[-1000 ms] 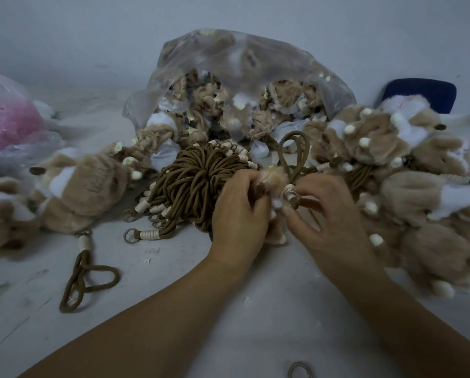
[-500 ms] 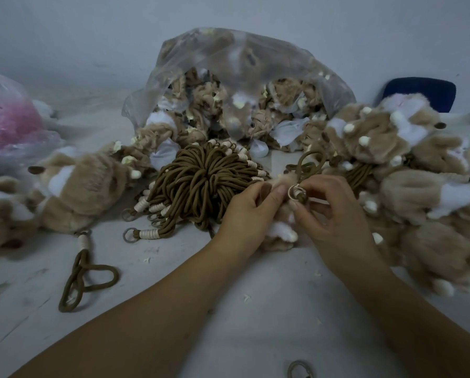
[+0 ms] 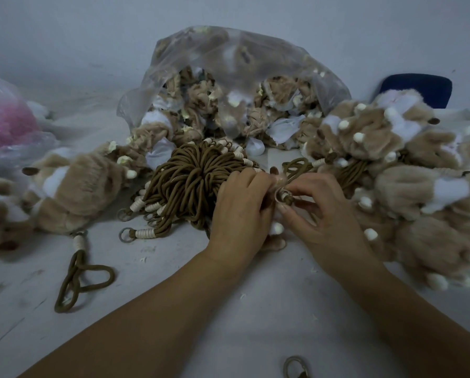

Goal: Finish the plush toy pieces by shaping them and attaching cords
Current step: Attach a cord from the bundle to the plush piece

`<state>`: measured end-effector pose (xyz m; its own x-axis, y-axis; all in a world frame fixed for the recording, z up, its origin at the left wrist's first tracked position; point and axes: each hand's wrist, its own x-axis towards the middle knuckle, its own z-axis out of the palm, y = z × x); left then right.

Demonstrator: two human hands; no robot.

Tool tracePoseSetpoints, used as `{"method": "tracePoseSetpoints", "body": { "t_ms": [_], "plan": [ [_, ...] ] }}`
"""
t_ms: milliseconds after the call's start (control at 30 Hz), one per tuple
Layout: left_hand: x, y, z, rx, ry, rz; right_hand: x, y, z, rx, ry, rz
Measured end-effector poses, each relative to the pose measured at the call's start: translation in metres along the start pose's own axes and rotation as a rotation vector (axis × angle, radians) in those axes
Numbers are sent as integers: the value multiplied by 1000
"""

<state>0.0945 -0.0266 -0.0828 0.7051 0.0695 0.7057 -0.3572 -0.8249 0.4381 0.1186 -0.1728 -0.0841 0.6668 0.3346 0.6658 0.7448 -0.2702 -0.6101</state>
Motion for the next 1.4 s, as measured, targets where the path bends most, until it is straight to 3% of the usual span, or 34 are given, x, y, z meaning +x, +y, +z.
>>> {"method": "tracePoseSetpoints", "body": {
  "t_ms": [633,1000,1133,1300,1400],
  "plan": [
    [0,1,-3,22,-17,93,0,1,0,93,19,116],
    [-1,2,-1,-6,-19,111,1,5,-2,116,163,221],
    [-1,-3,2,-91,-44,-13,2,8,-5,-68,132,153],
    [1,-6,-1,-612,-84,-342,1,7,-4,-24,-65,417],
    [5,-13,1,-887,-89,-618,0,5,-5,30,-169,477]
  ]
}}
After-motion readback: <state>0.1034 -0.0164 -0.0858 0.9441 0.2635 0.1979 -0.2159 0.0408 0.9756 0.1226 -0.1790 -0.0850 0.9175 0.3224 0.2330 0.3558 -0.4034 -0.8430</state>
